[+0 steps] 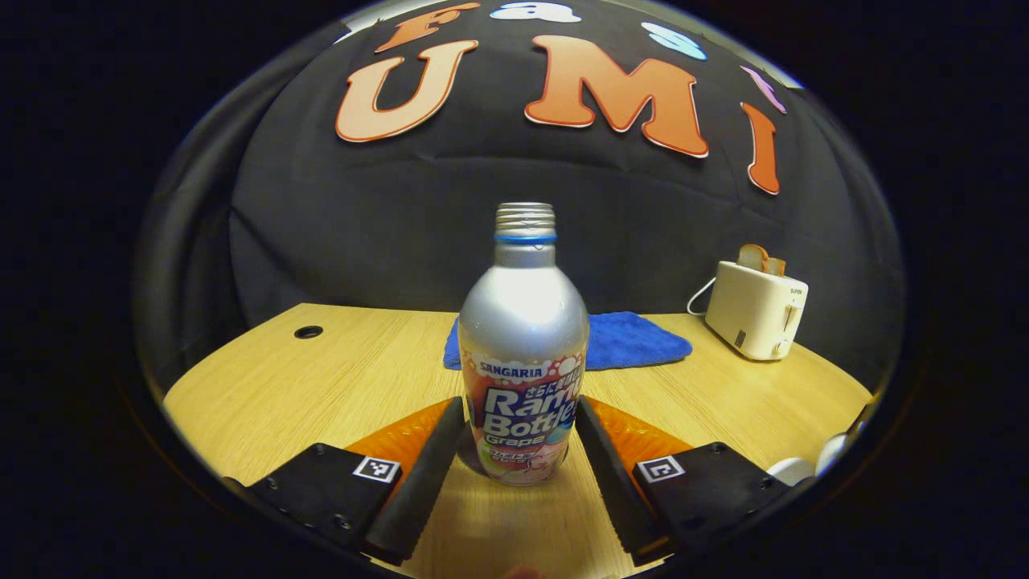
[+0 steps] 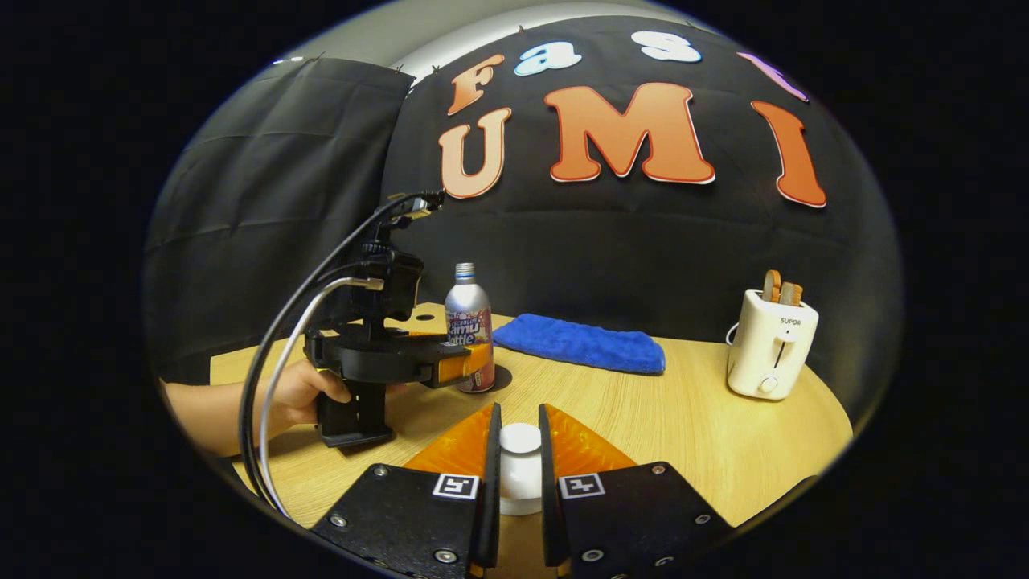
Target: Open the teacup lid with one hand, grasp the water bottle and pour water into the teacup with the other hand; after pouring, place the water bottle on the coaster and then close the teacup lid.
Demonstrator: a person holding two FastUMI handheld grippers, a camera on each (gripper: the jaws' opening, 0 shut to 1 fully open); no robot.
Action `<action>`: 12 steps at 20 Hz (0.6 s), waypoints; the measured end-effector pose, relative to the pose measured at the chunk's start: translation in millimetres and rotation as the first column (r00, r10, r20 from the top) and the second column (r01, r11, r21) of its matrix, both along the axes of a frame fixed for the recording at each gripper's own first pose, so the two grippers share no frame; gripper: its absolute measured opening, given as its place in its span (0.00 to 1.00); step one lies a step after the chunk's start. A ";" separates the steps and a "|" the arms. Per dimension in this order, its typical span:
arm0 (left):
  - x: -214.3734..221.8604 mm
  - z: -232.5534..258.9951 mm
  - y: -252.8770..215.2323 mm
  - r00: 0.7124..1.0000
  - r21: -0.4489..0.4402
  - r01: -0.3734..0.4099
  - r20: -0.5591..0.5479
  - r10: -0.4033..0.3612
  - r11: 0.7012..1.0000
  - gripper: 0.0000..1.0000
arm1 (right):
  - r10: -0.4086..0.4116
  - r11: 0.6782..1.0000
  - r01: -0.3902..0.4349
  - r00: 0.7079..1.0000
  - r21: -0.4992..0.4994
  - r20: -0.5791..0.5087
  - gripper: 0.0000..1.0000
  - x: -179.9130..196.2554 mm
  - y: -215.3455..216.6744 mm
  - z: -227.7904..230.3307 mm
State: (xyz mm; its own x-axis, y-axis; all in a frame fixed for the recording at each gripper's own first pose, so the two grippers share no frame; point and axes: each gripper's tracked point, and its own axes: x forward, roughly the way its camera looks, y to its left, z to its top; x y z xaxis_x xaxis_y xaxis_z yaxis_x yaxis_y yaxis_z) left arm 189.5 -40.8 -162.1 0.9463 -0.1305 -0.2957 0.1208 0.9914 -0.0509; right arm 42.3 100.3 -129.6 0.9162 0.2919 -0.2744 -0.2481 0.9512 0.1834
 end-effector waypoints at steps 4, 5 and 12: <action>-10.1 -4.6 -3.3 0.999 0.021 0.022 -0.030 -0.021 1.000 0.89 | -0.002 1.000 0.002 1.000 0.005 -0.004 0.22 5.8 6.1 -6.7; -13.8 -5.1 -4.3 0.999 0.014 0.027 -0.033 -0.026 1.000 0.89 | -0.007 1.000 0.007 1.000 -0.001 -0.005 0.22 7.8 6.1 -8.3; -56.9 10.5 -7.8 0.999 0.013 0.051 0.007 -0.051 0.999 0.93 | -0.018 1.000 0.018 1.000 -0.013 -0.020 0.22 14.8 14.1 -27.7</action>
State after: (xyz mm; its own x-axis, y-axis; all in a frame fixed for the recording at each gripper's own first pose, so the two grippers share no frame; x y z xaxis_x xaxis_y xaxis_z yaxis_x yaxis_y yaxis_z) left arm 132.5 -48.6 -151.6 0.9406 -0.1744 -0.2912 0.1711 0.9846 -0.0370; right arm 57.1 114.5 -157.3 0.9156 0.2722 -0.2960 -0.2277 0.9577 0.1762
